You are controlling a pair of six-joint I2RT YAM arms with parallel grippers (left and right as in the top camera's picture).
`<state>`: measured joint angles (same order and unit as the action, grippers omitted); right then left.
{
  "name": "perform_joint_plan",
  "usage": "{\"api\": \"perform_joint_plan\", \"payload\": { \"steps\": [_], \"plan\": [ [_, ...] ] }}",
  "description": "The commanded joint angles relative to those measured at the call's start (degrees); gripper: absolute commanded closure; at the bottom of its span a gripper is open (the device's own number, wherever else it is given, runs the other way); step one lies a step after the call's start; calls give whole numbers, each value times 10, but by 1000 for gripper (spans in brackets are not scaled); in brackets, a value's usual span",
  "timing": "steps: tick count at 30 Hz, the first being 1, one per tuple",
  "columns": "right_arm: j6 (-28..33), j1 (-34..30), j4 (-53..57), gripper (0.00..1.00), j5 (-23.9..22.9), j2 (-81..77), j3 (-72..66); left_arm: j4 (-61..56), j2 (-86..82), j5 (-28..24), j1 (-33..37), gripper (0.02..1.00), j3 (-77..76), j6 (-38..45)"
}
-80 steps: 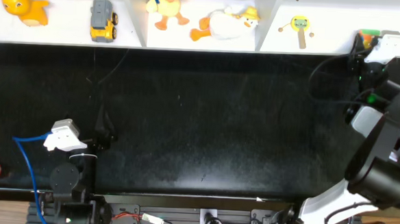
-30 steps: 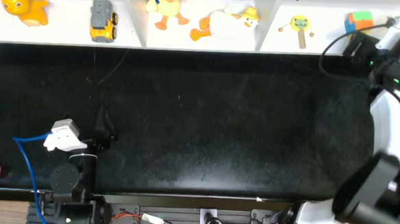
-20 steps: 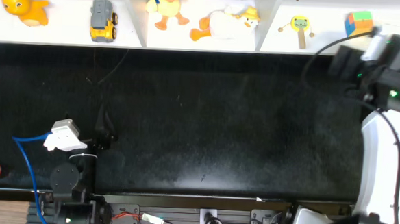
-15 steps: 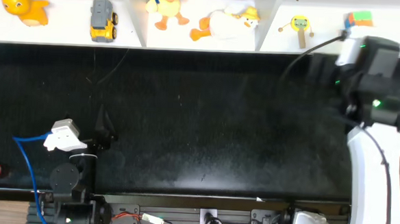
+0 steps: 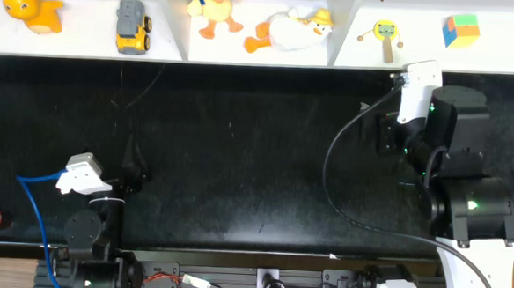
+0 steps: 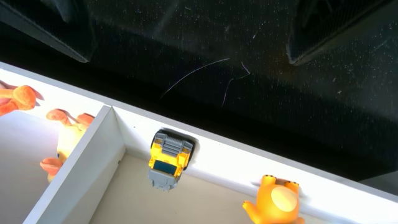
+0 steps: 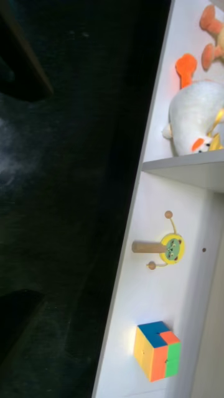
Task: Store Toys
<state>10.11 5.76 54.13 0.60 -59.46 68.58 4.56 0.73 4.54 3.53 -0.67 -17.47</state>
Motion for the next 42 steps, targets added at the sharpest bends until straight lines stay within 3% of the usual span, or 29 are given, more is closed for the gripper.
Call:
{"api": "perform_joint_plan", "payload": {
  "steps": [1, 20, 28, 30, 36, 42],
  "plan": [
    [2, 2, 1, 5, 0, -7, 4, 0, -6, -6, 3, 20, 2, -2],
    [2, 2, 0, 5, 0, -16, 4, 0, -6, -6, 3, 20, 2, -2],
    [6, 2, -13, 5, -6, 74, -11, 0, -6, -6, 3, 20, 2, -2],
    [1, 2, -46, 5, -4, 118, -57, 0, -6, -6, 3, 20, 2, -2],
    [-109, 2, -228, 5, -4, 305, -300, 0, -6, -6, 3, 20, 2, -2],
    [-172, 2, -319, 5, -7, 480, -476, 0, -6, -6, 3, 23, 2, -2]
  ]
}}
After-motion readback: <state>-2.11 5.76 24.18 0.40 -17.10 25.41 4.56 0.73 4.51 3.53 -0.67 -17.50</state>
